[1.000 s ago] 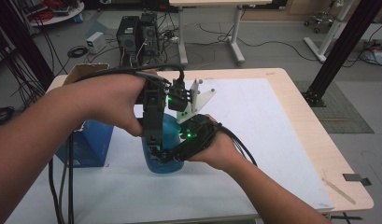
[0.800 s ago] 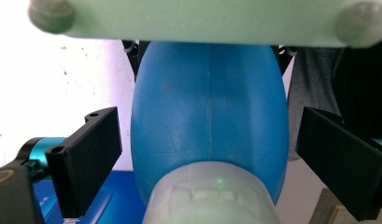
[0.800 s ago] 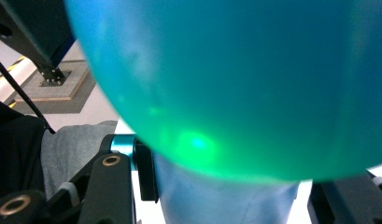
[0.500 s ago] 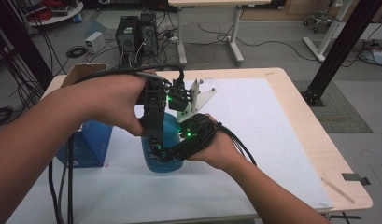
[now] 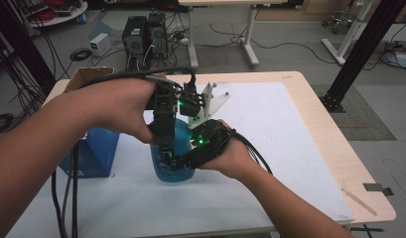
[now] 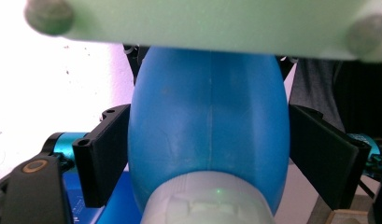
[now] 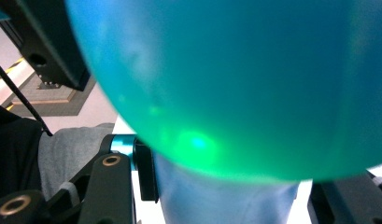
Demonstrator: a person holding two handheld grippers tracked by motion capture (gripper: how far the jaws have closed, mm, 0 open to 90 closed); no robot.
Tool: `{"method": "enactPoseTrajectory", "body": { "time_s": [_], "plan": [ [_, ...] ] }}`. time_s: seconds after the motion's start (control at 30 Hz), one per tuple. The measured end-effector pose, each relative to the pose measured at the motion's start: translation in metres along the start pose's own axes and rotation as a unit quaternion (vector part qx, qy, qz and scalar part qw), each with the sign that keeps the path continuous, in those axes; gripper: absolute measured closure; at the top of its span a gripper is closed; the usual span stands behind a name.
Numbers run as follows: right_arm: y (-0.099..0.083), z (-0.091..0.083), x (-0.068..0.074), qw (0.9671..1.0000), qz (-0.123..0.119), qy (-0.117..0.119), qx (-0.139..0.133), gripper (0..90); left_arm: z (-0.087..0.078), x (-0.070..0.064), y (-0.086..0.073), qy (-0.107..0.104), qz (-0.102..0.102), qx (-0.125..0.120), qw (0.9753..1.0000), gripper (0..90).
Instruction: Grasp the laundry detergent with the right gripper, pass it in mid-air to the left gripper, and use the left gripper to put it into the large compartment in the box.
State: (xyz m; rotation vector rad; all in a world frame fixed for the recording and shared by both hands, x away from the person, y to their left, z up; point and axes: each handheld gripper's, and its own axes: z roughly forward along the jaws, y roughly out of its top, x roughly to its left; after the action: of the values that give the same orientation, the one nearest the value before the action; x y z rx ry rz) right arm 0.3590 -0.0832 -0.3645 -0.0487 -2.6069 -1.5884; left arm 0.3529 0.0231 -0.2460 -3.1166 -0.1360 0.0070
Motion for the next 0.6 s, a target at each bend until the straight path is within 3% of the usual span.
{"method": "enactPoseTrajectory", "body": {
  "time_s": [0.5, 0.6],
  "plan": [
    [-0.0006, 0.0017, -0.0008, 1.0, 0.0, 0.004, 0.002, 46.3, 0.0017, 0.0021, 0.0012, 0.001, -0.004, 0.006, 1.0, 21.5],
    [-0.0006, 0.0016, -0.001, 1.0, 0.002, 0.004, 0.0, 46.3, 0.0023, 0.0039, 0.0014, 0.001, -0.003, 0.009, 1.0, 26.0]
  ]
}}
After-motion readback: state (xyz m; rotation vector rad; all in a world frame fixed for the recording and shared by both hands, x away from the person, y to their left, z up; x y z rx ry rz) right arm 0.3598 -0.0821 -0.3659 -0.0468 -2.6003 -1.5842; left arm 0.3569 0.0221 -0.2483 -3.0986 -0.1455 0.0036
